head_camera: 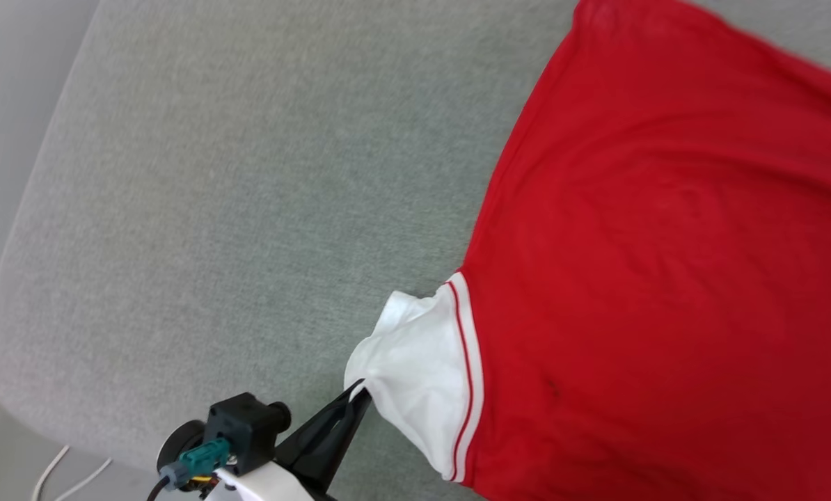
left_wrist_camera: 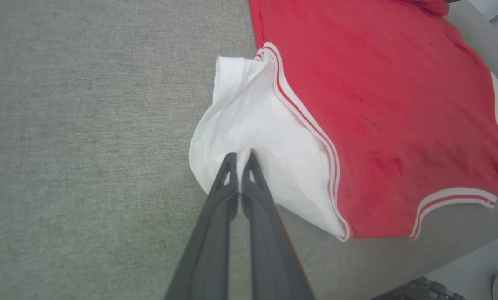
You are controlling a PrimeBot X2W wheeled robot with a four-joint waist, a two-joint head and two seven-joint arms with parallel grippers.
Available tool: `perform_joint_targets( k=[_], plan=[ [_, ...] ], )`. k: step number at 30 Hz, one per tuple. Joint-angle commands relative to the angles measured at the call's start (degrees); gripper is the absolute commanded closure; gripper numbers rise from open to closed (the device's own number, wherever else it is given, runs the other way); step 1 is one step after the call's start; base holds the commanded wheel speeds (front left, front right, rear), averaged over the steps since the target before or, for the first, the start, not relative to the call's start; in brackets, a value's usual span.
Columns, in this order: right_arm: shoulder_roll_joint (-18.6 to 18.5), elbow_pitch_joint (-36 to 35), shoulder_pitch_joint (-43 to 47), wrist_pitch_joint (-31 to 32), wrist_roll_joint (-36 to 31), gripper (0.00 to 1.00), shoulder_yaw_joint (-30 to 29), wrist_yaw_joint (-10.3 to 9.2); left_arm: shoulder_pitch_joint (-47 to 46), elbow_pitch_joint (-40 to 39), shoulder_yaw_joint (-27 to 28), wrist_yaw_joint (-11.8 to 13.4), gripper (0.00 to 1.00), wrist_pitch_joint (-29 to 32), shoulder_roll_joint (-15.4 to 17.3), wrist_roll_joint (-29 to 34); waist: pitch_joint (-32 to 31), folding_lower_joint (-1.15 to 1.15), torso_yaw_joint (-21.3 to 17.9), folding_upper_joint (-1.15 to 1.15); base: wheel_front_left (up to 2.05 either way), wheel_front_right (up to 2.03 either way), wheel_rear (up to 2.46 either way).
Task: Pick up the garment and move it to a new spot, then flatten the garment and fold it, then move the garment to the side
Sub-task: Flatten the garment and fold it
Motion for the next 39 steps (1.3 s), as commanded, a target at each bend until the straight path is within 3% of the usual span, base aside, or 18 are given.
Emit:
perform_joint_targets(
  k=[1,10,24,32,39],
  plan=[
    [0.6,0.5,3.9,0.0,0.8,1.00,0.9,-0.04,0.8,0.0,0.4,0.5,1.00,-0.1,0.3,-0.2,-4.1,0.00,-3.8,0.00,0.00,0.00,0.00],
    [-0.8,-7.0,18.6,-5.2,8.4,1.00,7.2,-0.04,4.5,1.6,2.5,2.8,1.00,0.2,2.8,-1.0,-13.1,0.00,-11.2,0.00,0.00,0.00,0.00],
    [4.7,-17.7,41.2,-9.5,13.1,1.00,6.0,-0.04,8.5,3.6,4.7,4.4,1.00,-2.4,3.4,-3.1,-20.5,0.00,-18.7,0.00,0.00,0.00,0.00],
    [7.4,-19.1,47.9,-11.7,13.5,1.00,5.3,-0.04,8.1,3.4,4.7,4.2,1.00,-3.0,3.7,-2.9,-21.4,0.00,-20.2,0.00,0.00,0.00,0.00],
    [5.4,-19.8,48.0,-13.4,14.4,1.00,7.4,-0.04,7.5,2.7,4.5,3.9,1.00,-3.3,2.9,-3.9,-20.9,0.00,-19.4,0.00,0.00,0.00,0.00]
  ],
)
